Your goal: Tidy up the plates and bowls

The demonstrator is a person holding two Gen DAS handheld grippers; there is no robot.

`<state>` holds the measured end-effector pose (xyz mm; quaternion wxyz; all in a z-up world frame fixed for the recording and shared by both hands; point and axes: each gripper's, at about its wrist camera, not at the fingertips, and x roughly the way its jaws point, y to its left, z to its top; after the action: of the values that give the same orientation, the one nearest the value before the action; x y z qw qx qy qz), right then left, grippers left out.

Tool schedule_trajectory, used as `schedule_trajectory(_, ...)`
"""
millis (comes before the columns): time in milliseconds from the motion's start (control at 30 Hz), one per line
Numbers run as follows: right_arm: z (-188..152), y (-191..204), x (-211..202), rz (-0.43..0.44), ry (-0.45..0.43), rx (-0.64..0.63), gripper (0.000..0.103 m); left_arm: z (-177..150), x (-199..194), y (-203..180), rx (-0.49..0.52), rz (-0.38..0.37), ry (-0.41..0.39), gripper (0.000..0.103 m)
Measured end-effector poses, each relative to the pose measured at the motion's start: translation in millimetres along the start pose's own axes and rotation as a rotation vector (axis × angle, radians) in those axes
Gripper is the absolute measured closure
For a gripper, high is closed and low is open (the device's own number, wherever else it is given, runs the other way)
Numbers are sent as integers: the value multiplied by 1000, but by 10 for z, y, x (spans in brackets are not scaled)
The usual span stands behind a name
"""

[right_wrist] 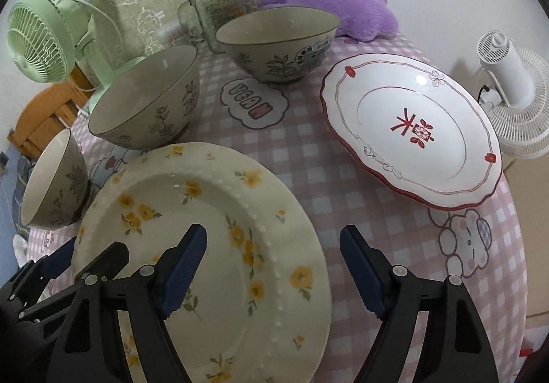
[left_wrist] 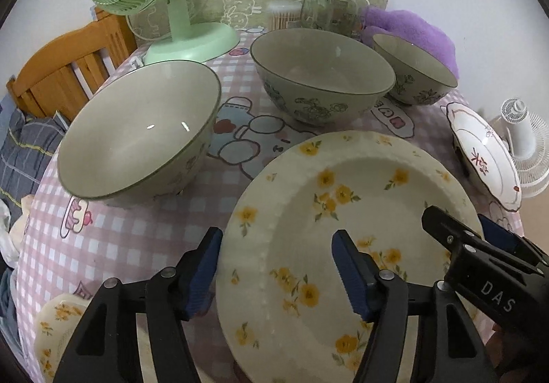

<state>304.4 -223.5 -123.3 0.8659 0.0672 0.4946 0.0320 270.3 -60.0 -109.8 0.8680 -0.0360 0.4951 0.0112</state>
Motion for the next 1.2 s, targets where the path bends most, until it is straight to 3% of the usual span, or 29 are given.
schedule_trajectory(100,-38,30,-104,-14,-17,-5,21,-65,-128,45,30,28,-19,33)
schedule_trajectory(367,-269,285,-562,-48,-87,18,21,-238,-420,317,65,-21,-35,23)
schedule_trajectory(533,-517,572,-752,-47,-83,32,21,-371,-612,591,98,-40,-49,18)
schedule_trajectory(1000,-1332,1447,-915,-40,-44,62,21,-834,-778,1443,187,4,-45,18)
schedule_trajectory(1200,-1492,1626,-765,-37,11,62,34,-908,-716,1623,173,-13,-22,23)
